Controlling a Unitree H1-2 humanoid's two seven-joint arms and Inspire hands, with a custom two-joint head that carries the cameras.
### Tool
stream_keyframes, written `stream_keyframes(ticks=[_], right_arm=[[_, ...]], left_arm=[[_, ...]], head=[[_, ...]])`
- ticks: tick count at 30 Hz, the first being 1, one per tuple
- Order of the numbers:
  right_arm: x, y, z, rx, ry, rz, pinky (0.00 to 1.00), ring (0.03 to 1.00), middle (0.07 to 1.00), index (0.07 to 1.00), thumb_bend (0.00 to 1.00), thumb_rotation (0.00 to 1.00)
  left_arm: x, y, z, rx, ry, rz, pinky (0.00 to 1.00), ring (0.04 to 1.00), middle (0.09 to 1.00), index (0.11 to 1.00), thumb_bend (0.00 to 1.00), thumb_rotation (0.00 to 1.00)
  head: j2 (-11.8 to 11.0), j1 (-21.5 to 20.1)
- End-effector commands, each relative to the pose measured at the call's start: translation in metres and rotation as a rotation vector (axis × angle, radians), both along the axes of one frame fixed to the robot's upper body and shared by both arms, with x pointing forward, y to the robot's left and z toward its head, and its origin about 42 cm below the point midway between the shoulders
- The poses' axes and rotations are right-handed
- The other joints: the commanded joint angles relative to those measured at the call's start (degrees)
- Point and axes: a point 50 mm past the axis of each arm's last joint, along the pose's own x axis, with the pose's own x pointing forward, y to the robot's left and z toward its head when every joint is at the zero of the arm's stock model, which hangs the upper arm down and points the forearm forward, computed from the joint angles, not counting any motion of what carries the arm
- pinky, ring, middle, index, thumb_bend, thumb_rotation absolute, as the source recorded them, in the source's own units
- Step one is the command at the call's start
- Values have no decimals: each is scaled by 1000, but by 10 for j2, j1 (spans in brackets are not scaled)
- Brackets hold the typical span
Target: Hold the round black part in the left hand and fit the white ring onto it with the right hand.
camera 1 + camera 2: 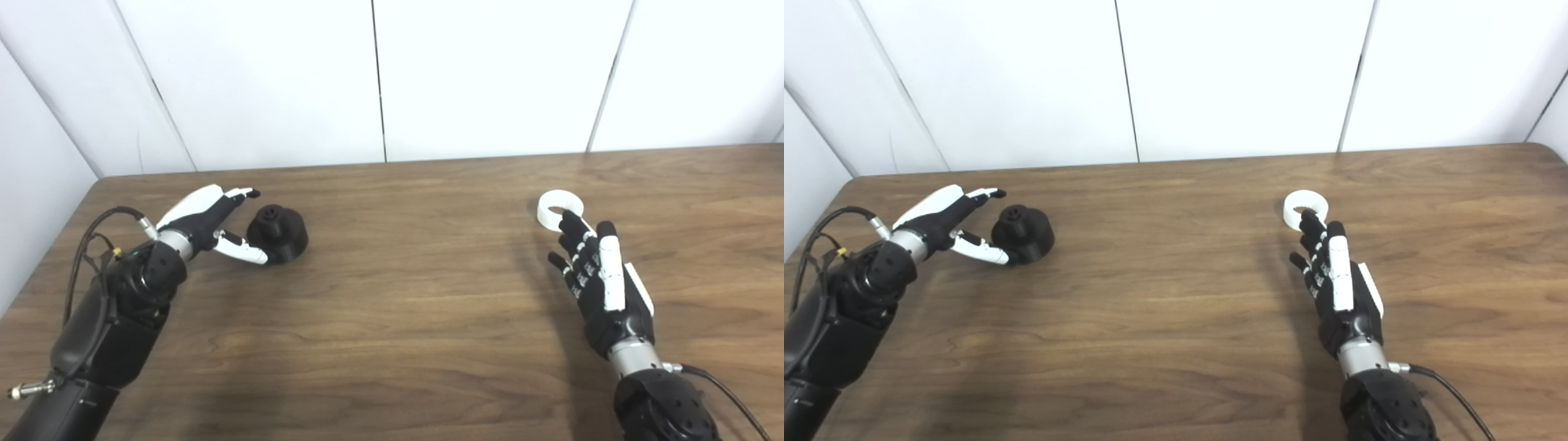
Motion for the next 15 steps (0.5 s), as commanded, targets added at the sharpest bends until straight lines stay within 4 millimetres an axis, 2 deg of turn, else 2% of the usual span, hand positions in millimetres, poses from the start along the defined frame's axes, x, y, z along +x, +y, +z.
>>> stream_keyframes(ticks=[1,15], right_arm=[[3,3,19,2,-101,12,942,992,957,921,558,1000],[2,1,21,10,-103,9,967,1000,964,931,547,1000]], left_arm=[[13,5,32,33,-68,-7,1000,1000,1000,927,1000,294],[14,-3,29,27,-32,-29,1000,1000,1000,909,1000,275]], head=[[1,1],[3,-2]])
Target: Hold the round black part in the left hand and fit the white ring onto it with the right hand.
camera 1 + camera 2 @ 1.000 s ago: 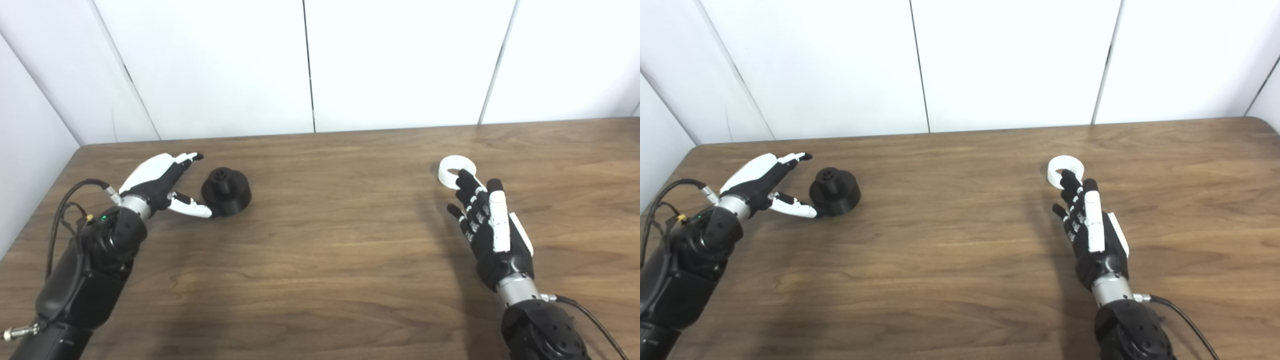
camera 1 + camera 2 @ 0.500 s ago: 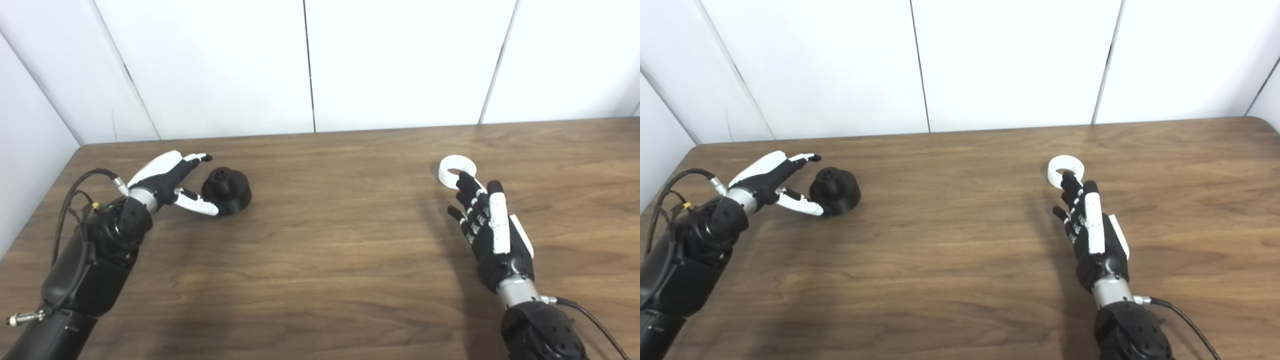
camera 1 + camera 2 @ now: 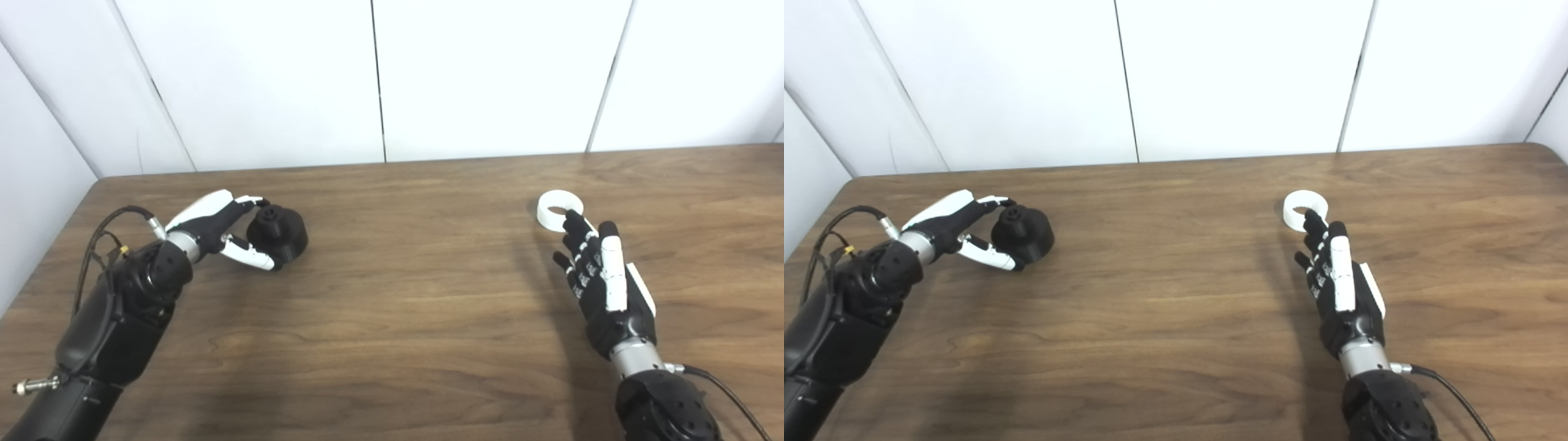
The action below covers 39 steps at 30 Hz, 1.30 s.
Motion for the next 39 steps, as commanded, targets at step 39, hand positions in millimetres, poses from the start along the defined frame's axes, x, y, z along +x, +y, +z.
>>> stream_keyframes(ticks=[39], right_arm=[[0,2,27,-19,-108,33,983,998,943,906,566,1000]], left_arm=[[11,-6,15,60,-126,-23,1000,1000,1000,816,876,294]], head=[[-1,-5]])
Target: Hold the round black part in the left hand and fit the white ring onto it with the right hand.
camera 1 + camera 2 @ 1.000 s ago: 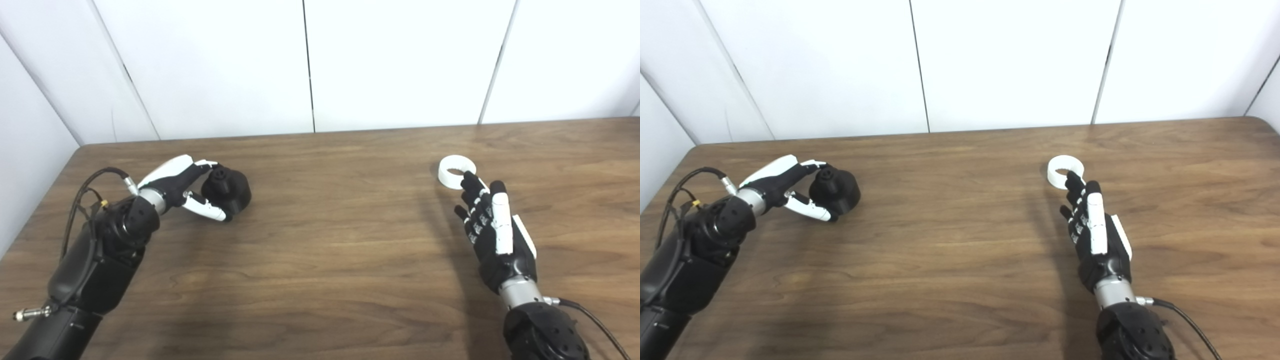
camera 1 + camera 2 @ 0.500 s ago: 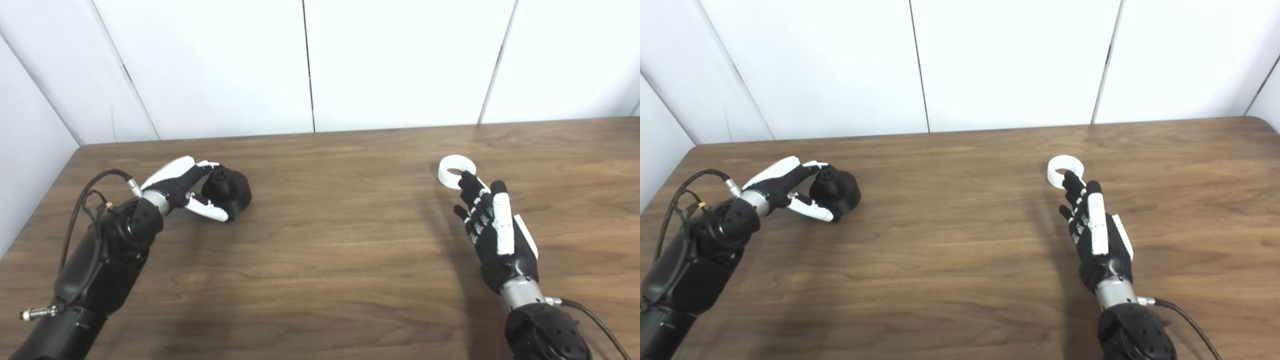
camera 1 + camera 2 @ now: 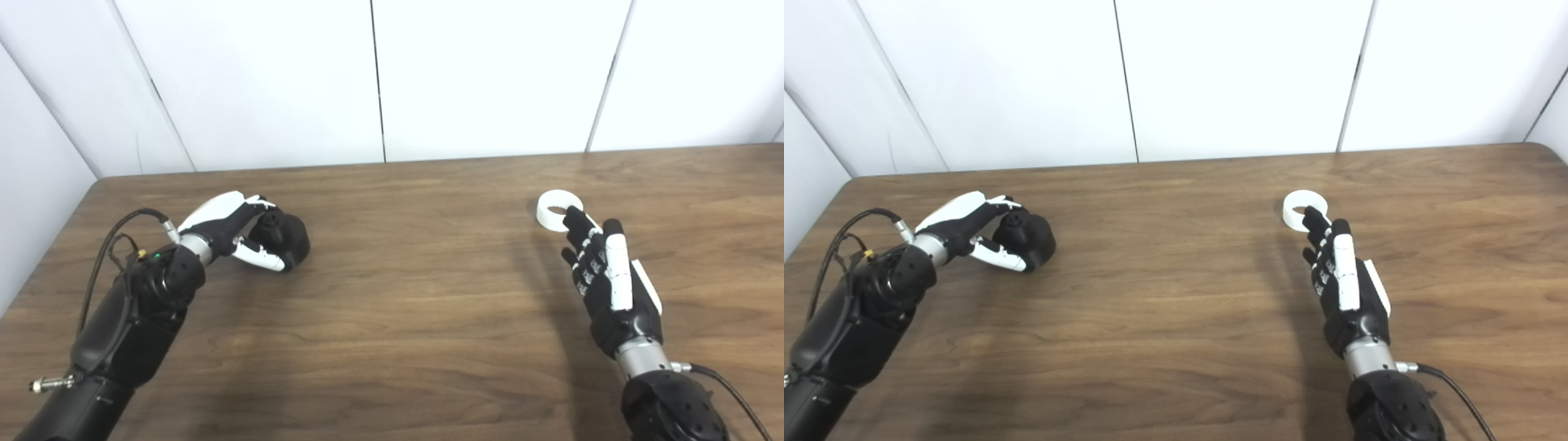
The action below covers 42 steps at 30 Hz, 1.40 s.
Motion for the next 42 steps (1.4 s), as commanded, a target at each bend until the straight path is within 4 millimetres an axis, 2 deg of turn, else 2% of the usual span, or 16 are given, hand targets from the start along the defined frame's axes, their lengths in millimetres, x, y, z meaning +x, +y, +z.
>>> stream_keyframes(ticks=[1,17,26,39,42], right_arm=[[4,4,19,1,-84,26,983,997,943,906,566,1000],[3,4,19,-5,-85,31,996,1000,944,907,586,1000],[2,4,20,-10,-83,33,991,1000,944,907,594,1000],[2,4,19,-18,-76,37,985,1000,942,909,605,1000],[2,4,19,-25,-73,35,977,997,941,909,606,1000]], left_arm=[[8,5,26,34,-98,3,1000,1000,1000,808,869,290],[5,4,27,29,-107,5,1000,1000,1000,764,835,183],[-1,-3,24,44,-131,-10,1000,1000,1000,759,859,192],[-15,-24,24,41,-130,-63,1000,1000,1000,759,867,229],[-18,-29,24,24,-123,-62,1000,1000,1000,753,863,212]], head=[[0,1],[3,0],[5,-1],[7,-2],[6,-1]])
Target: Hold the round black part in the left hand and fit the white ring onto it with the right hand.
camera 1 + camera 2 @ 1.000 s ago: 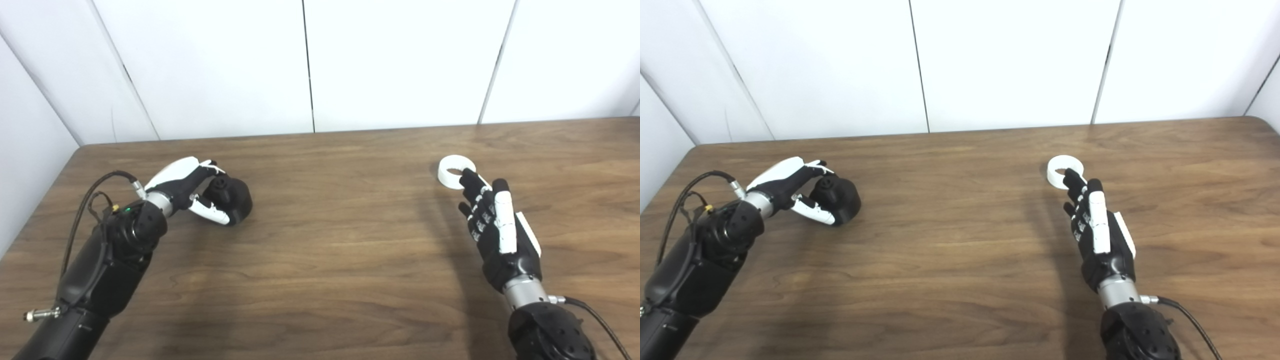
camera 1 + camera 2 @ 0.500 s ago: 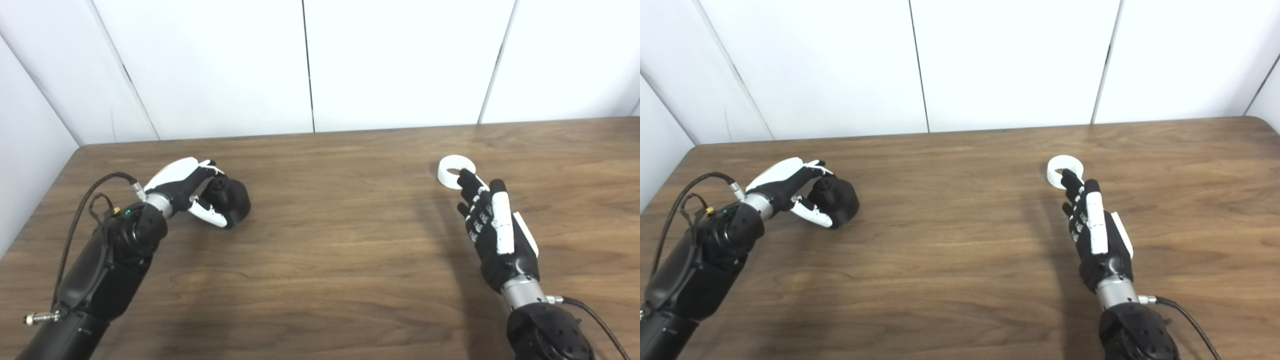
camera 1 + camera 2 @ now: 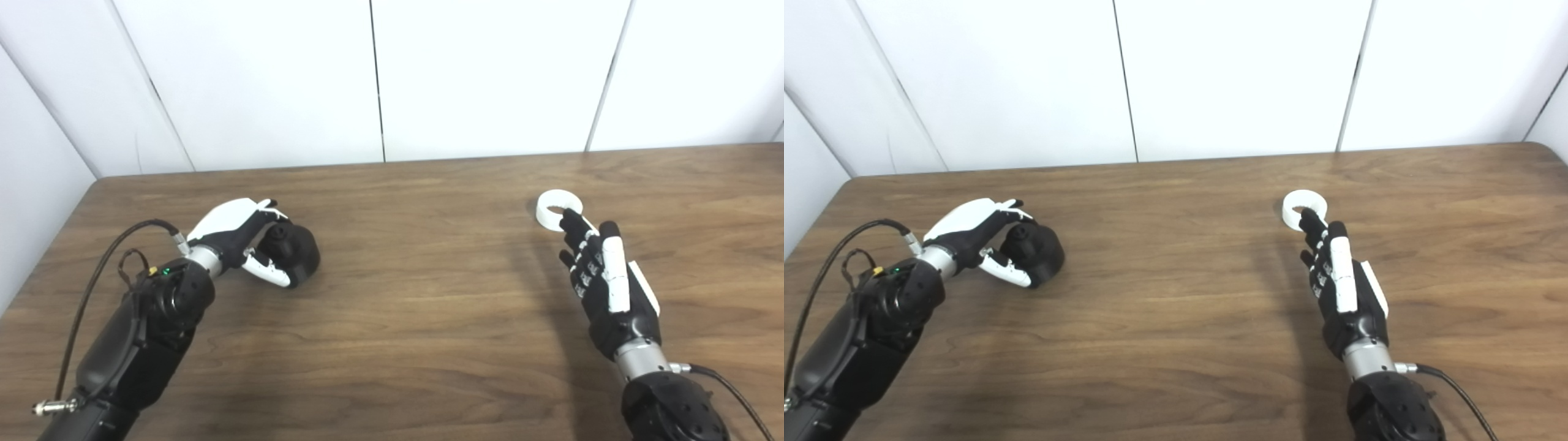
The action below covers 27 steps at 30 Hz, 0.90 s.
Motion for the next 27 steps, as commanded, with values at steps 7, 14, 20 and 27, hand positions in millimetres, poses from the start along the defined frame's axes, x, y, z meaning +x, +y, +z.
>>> stream_keyframes(ticks=[7,14,20,27], right_arm=[[4,6,20,-7,-81,16,969,996,936,906,592,1000],[4,7,20,-9,-80,17,968,996,939,907,593,1000],[4,9,20,-8,-81,19,978,999,940,908,594,1000],[3,11,20,-6,-79,13,974,994,937,907,595,1000]], left_arm=[[-2,-18,24,-7,-85,-47,1000,1000,1000,754,856,212],[-13,-42,22,0,-85,-126,1000,1000,999,757,853,231],[-24,-65,19,-19,-90,-180,1000,1000,996,745,874,226],[-38,-93,12,-8,-102,-269,995,1000,998,747,878,244]], head=[[1,0],[2,0],[3,-1],[4,-5]])
